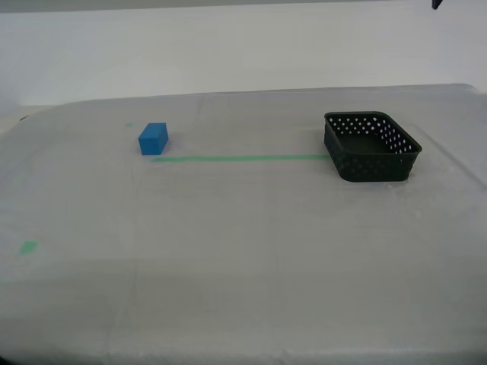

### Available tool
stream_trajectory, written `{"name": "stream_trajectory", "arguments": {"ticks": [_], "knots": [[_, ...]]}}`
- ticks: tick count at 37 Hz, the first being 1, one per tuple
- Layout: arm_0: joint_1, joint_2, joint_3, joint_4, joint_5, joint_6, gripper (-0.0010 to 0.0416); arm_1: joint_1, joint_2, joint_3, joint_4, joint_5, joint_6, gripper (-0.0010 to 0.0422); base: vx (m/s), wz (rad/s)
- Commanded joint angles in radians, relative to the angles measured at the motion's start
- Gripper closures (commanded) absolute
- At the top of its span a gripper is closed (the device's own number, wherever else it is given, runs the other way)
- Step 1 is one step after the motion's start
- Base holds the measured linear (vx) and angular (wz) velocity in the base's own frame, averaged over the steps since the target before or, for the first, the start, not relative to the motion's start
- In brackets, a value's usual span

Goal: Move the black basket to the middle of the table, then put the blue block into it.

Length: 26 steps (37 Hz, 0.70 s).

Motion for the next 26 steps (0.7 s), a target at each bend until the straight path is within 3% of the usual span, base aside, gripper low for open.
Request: {"name": "stream_trajectory", "arguments": {"ticks": [1,17,26], "knots": [[0.018,0.023,0.0,-0.001,0.003,0.003,0.0006,0.0,0.0,0.001,0.006,-0.001,0.002,0.0412,0.0,0.0],[0.063,0.072,-0.002,0.037,0.01,0.04,0.0006,0.0,0.0,0.001,0.005,-0.001,0.002,0.0412,0.0,0.0],[0.066,0.121,-0.002,0.041,0.011,0.041,0.0006,0.0,0.0,0.001,0.005,-0.001,0.002,0.0412,0.0,0.0]]}}
